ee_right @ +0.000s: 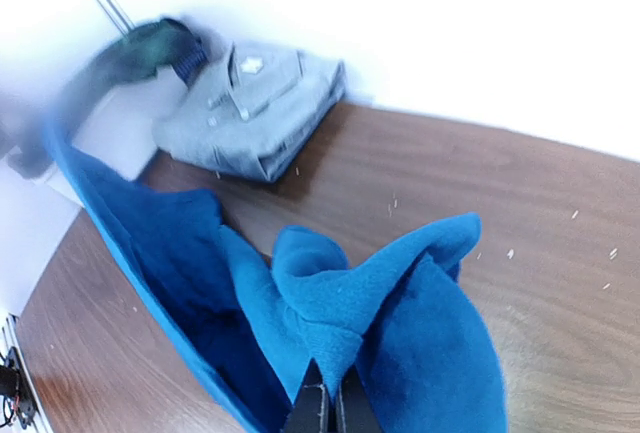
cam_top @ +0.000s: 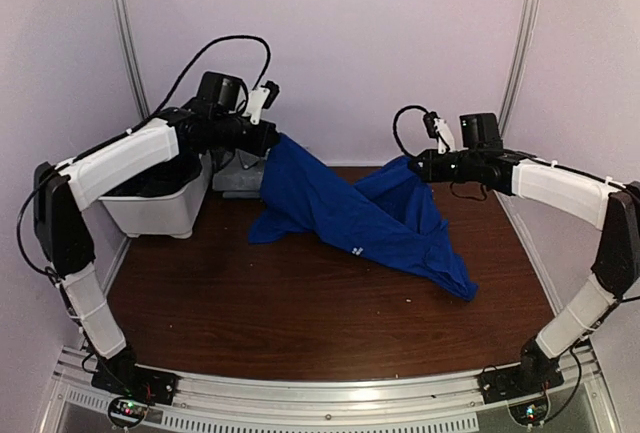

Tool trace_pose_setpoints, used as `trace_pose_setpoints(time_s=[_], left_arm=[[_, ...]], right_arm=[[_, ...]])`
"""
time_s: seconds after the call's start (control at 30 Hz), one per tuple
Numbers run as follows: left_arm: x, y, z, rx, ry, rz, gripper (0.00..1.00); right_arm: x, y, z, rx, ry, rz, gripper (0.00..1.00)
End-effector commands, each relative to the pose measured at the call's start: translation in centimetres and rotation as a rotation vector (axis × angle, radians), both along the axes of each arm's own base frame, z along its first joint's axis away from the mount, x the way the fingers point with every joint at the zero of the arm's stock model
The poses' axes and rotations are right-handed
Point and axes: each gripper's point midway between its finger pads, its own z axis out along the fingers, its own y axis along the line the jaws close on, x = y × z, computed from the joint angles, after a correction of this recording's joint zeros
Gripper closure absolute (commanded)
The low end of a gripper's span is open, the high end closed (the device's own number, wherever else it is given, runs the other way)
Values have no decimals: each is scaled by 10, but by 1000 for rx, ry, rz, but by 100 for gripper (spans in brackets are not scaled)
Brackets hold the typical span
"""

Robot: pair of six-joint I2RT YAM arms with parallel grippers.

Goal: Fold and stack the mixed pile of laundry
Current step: Flatten out the crumpled T-shirt at the center of the board.

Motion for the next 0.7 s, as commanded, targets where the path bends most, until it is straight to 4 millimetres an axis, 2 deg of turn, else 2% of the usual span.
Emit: trace_pose_setpoints(time_s=[0.0, 0.07, 0.17, 0.2, 0.27, 0.33, 0.43, 0.47, 0.5, 0.53, 0.6, 0.67], left_arm=[[-40, 15, 22, -20, -75, -60, 100], [-74, 25, 24, -35, -89, -105, 100], [-137, 37, 8, -65, -71, -183, 100], [-162, 44, 7, -82, -70, -199, 100], [-198, 53, -15, -116, 8, -200, 100], [-225, 65, -36, -170, 104, -171, 100], [-252, 88, -73, -167, 241, -81, 100], [-259, 94, -85, -158, 282, -53, 96], [-264, 95, -87, -164, 295, -44, 83], [-268, 92, -83, -183, 295, -64, 69], [-258, 94, -70, -212, 263, -12, 42], [-244, 88, -55, -226, 194, -11, 27]], right_arm=[[-12, -23, 44, -11, -72, -64, 100], [-23, -28, 51, -13, -78, -67, 100], [-38, -30, 40, -4, -44, -54, 100], [-46, -27, 28, 11, -8, -28, 100], [-59, -24, 11, 22, 43, -8, 100], [-74, -27, -10, 12, 97, -13, 100], [-97, -27, -44, 17, 196, -11, 100], [-105, -28, -58, 8, 232, -11, 100], [-112, -28, -71, -1, 262, -11, 100], [-118, -29, -82, -7, 290, -12, 100], [-129, -30, -102, -17, 338, -10, 100], [-135, -31, -111, -24, 363, 1, 100]])
